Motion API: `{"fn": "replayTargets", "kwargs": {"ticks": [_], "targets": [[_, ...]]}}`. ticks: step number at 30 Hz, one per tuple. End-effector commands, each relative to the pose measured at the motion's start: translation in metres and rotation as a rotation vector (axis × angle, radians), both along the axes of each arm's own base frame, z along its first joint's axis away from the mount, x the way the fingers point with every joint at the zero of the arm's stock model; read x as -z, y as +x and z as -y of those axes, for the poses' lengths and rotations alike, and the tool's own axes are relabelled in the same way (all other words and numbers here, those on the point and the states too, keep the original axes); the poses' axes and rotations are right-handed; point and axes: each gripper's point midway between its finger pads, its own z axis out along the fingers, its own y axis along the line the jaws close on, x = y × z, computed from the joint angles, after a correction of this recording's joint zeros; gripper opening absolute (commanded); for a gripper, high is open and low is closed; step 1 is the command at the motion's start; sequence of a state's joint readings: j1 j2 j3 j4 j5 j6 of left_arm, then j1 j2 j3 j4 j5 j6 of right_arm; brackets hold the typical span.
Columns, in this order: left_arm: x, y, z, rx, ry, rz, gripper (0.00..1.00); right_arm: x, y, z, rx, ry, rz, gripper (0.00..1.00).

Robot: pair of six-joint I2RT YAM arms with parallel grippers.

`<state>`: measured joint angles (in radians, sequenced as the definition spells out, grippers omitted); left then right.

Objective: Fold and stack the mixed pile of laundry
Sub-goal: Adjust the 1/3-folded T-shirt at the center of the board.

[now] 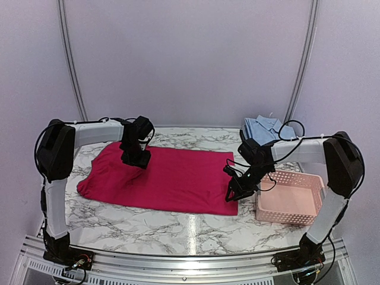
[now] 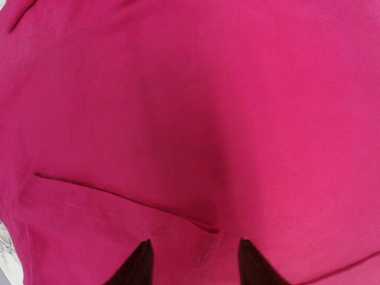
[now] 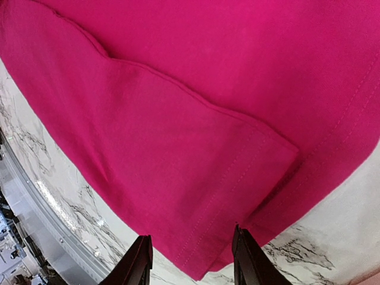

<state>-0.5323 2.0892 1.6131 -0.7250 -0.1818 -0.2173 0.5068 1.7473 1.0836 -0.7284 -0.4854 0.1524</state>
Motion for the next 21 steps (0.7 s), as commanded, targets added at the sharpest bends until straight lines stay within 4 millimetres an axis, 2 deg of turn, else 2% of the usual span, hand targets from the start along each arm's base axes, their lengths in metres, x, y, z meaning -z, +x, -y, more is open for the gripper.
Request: {"fn": "replayTargets", "kwargs": {"ticks": [1,3,6,7,9,12,14,17,21], "targets": [[-0.071,0.01,-0.002,-0.038,-0.142,0.132,0.73,-0.024,0.018,-0.01,-0.008,0.063,0.085,0.42],[-0.093,0.006,-0.025,-0.103,-0.214,0.154,0.85,-0.034,0.02,-0.017,-0.03,0.093,0.109,0.42],[-0.108,-0.007,-0.088,-0.317,-0.321,0.154,0.89,-0.044,0.02,-0.033,-0.081,0.111,0.151,0.42],[-0.11,-0.015,-0.109,-0.408,-0.374,0.14,0.89,-0.046,0.02,-0.04,-0.103,0.113,0.166,0.42],[-0.099,-0.043,-0.147,-0.615,-0.444,0.1,0.88,-0.047,0.014,-0.058,-0.157,0.118,0.182,0.43],[-0.085,-0.079,-0.176,-0.812,-0.493,0.072,0.88,-0.035,0.004,-0.074,-0.212,0.108,0.164,0.42],[-0.073,-0.101,-0.19,-0.932,-0.496,0.047,0.84,-0.028,-0.002,-0.081,-0.243,0.107,0.152,0.42],[-0.056,-0.134,-0.213,-1.132,-0.505,0.022,0.66,-0.019,-0.011,-0.087,-0.279,0.104,0.132,0.42],[-0.043,-0.16,-0.242,-1.322,-0.492,0.053,0.53,-0.008,-0.022,-0.089,-0.31,0.093,0.109,0.42]]}}
